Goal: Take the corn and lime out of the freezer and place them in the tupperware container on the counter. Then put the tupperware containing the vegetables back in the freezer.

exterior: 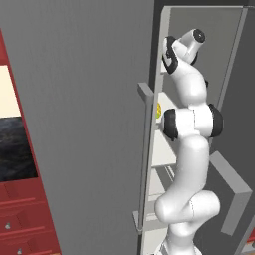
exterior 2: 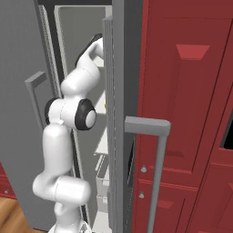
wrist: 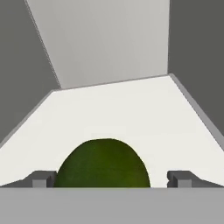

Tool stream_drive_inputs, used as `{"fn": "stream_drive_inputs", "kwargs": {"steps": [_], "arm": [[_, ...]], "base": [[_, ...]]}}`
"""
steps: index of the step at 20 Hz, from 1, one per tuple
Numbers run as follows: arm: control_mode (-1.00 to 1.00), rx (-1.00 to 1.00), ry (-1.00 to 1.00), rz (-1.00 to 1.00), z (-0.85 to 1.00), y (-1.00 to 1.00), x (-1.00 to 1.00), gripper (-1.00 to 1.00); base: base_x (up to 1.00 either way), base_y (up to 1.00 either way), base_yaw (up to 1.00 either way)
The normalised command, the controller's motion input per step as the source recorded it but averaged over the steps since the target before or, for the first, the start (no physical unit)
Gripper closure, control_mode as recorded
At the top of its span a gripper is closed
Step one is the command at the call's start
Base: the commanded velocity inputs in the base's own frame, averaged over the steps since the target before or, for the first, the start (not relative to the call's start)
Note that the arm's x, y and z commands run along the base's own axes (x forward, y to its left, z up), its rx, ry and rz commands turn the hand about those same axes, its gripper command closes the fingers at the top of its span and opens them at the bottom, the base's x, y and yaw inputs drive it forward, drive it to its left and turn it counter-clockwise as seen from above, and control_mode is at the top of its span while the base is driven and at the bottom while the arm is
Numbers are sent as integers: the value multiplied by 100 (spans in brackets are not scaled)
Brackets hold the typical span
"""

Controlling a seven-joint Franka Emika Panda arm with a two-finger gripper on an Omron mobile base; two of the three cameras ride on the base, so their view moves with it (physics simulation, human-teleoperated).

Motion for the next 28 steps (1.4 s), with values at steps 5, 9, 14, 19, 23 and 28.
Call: {"fn": "stream_drive_inputs", "kwargs": {"steps": [5, 9, 14, 19, 23, 28], "arm": [[-100, 1, 3, 0, -18, 8, 19, 100], [-100, 0, 7, -1, -33, 21, -7, 100], [-100, 1, 0, -2, -34, 34, -74, 100], [-100, 1, -2, -4, -39, 26, -100, 100], [-100, 0, -14, -7, -47, 23, -100, 100], [-100, 0, -16, -8, -11, 16, -100, 100]], "base": [[0, 0, 0], [0, 0, 0], [0, 0, 0], [0, 0, 0], [0, 0, 0], [0, 0, 0]]}}
